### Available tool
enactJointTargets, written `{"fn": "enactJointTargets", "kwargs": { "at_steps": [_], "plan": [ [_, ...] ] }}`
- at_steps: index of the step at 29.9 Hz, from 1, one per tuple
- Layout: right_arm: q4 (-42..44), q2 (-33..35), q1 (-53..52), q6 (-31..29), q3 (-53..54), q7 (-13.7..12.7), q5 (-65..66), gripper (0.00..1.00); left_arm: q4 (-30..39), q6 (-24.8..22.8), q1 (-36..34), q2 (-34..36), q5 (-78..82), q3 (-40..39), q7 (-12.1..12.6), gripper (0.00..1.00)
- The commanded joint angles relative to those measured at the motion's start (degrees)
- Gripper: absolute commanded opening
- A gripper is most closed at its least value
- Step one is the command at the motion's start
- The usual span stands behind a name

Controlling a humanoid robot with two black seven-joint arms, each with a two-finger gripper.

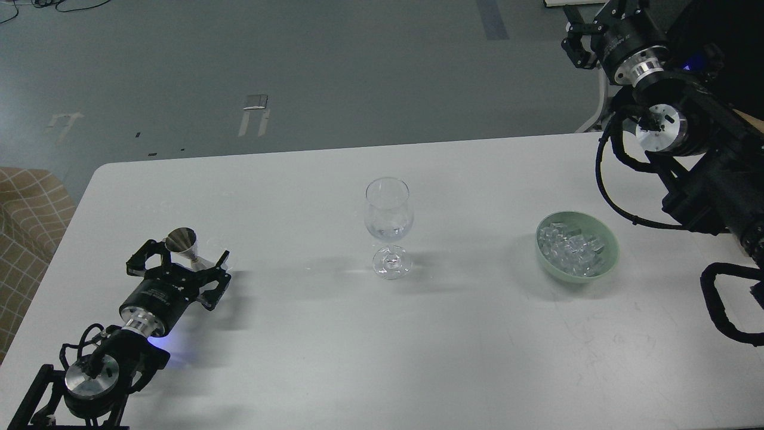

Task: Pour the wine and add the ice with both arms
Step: 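Set the jigger on the table and open the left gripper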

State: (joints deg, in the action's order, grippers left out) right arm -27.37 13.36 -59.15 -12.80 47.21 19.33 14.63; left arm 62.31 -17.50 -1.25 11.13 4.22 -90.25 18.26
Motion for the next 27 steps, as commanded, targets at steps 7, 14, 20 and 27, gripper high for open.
{"fn": "enactJointTargets", "kwargs": {
  "at_steps": [7,14,20,27],
  "plan": [
    [-0.1,0.2,0.0,0.1,0.0,0.0,0.0,1.00,-0.1,-0.2,0.3,1.4,0.0,-0.2,0.0,0.97],
    [-0.6,0.3,0.2,0.0,0.1,0.0,0.0,1.00,-1.7,-0.7,0.4,2.1,-0.1,-0.3,0.0,0.98],
    [-0.6,0.4,0.2,0.1,0.1,0.0,0.0,1.00,-1.7,-2.7,1.6,4.2,-0.2,-1.1,0.3,0.98],
    [-0.6,0.5,0.3,0.0,0.1,0.0,0.0,1.00,-1.6,-8.5,6.2,5.1,-0.2,-5.1,4.8,0.98]
  ]
}}
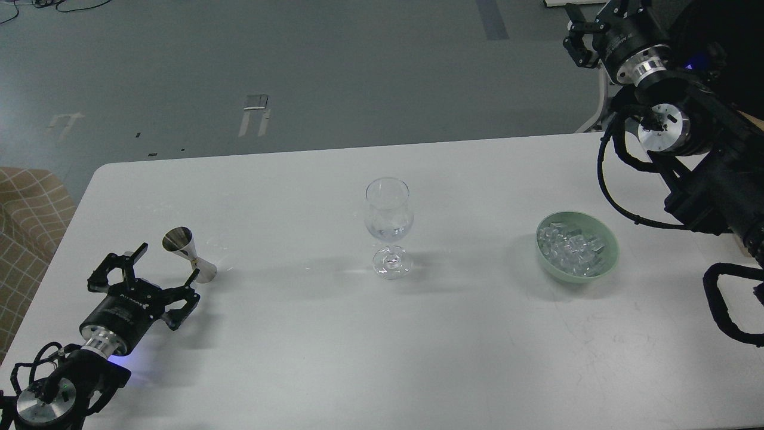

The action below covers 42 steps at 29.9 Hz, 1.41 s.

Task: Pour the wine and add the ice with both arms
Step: 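Set the jigger on the table and open the left gripper, then withdraw the left arm and move the right gripper toward the ice bowl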

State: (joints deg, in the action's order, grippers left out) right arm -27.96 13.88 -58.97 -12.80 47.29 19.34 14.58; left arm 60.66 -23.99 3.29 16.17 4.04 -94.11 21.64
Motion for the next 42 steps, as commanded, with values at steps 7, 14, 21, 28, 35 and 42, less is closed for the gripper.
{"fn": "enactJointTargets", "kwargs": {
  "at_steps": [7,14,21,28,35,42],
  "plan": [
    [0.0,0.4,0.2,0.0,0.0,0.0,0.0,1.00,0.3,-4.0,5.9,1.0,0.0,-4.8,5.1,0.98],
    [-0.6,1.3,0.2,0.0,-0.1,0.0,0.0,1.00,-0.3,-4.0,5.0,6.1,0.0,-9.6,4.5,0.98],
    [-2.2,2.5,0.4,-0.5,-2.5,0.2,0.3,1.00,-11.8,-4.0,-9.9,16.6,2.2,-11.6,-3.7,0.98],
    [-7.2,5.7,0.4,-0.4,-6.5,0.2,3.0,1.00,-24.0,-4.0,-28.7,19.7,9.9,-3.2,-16.2,0.98],
    [-18.3,17.7,0.4,0.3,-16.7,0.3,12.8,1.00,-24.8,-4.0,-41.1,18.6,11.5,15.8,-28.1,0.98],
    [-35.4,35.8,1.1,3.5,-25.0,0.6,28.3,1.00,-24.8,-4.0,-45.6,14.2,11.5,21.4,-29.8,0.98]
  ]
}}
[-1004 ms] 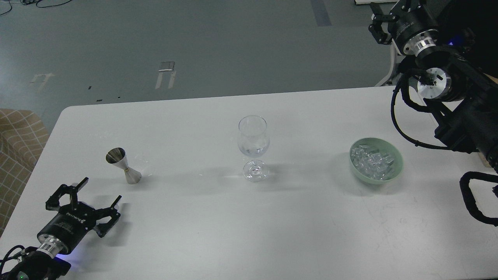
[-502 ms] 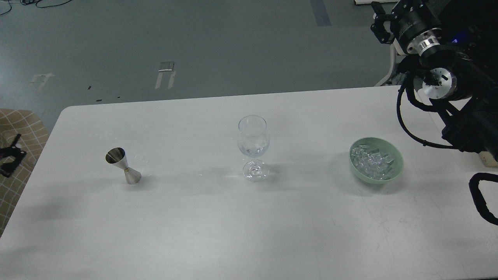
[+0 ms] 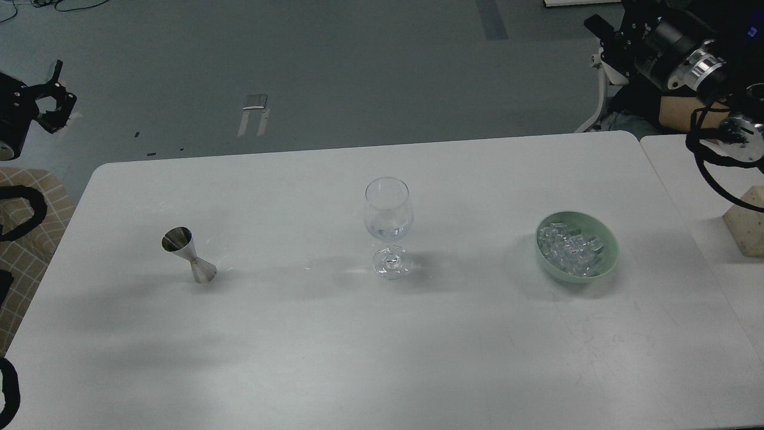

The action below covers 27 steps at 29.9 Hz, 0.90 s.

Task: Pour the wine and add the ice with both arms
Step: 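Withdraw the left arm and move the right gripper toward the ice bowl, then lower the right gripper into the green bowl of ice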

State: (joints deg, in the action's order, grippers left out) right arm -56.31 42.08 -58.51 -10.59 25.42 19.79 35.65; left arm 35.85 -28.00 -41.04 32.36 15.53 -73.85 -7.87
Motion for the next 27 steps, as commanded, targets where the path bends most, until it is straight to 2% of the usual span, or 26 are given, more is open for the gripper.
{"fn": "enactJointTargets", "kwargs": {
  "at_steps": [1,5,9,11,15,18,27],
  "plan": [
    [-8.8,9.3,0.9,1.7,-3.7,0.2,9.1,1.00,0.0,0.0,-1.5,-2.5,0.0,1.2,-0.3,0.98],
    [-19.5,19.9,7.3,7.8,-4.8,0.3,23.2,1.00,0.0,0.0,-1.7,-4.8,2.5,1.3,-0.3,0.98],
    [-24.5,24.4,13.2,15.3,-4.9,0.4,32.9,1.00,0.0,0.0,-1.7,-5.5,4.5,1.3,-0.3,0.98],
    [-26.6,25.6,18.5,22.2,-4.9,0.4,39.6,1.00,0.1,0.0,-1.7,-6.1,4.7,1.2,-0.3,0.98],
    [-26.7,24.5,24.7,31.1,-4.9,0.4,48.9,1.00,0.5,0.0,-1.7,-6.3,4.6,1.3,-0.3,0.98],
    [-26.1,20.4,30.3,36.6,-4.8,0.4,54.4,1.00,0.7,0.0,-1.7,-6.8,4.7,1.3,-0.3,0.98],
    [-17.4,10.6,33.8,38.5,-4.6,0.4,56.3,1.00,0.7,0.0,-1.5,-6.7,4.6,1.3,-0.3,0.98]
  ]
}}
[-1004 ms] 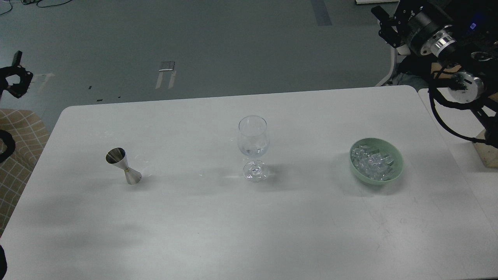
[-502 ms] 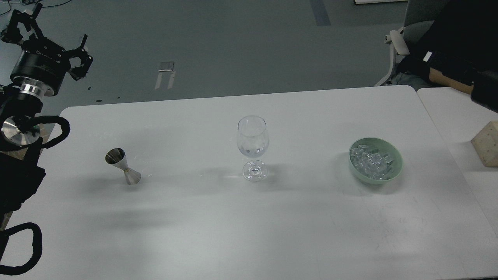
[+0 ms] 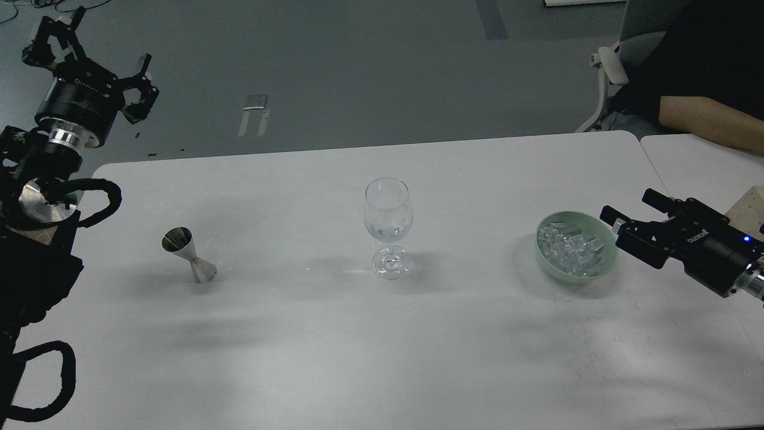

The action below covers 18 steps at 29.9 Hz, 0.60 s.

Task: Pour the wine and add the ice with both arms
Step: 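Lower the right gripper into the green bowl of ice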

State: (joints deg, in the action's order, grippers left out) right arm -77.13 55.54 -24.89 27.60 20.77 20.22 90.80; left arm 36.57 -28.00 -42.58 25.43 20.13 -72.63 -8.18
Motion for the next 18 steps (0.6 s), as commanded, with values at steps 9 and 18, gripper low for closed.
{"fn": "enactJointTargets", "kwargs": {
  "at_steps": [9,18],
  "plan": [
    [8.3,-7.5,0.4,0.2,-0.2,-0.1,4.9,0.89,0.0,0.0,0.4,0.3,0.1,0.0,0.0,0.98],
    [8.3,-7.6,1.6,-1.9,-0.3,-0.4,4.9,0.58,0.0,0.0,0.7,0.3,0.0,0.0,0.0,0.98]
  ]
}}
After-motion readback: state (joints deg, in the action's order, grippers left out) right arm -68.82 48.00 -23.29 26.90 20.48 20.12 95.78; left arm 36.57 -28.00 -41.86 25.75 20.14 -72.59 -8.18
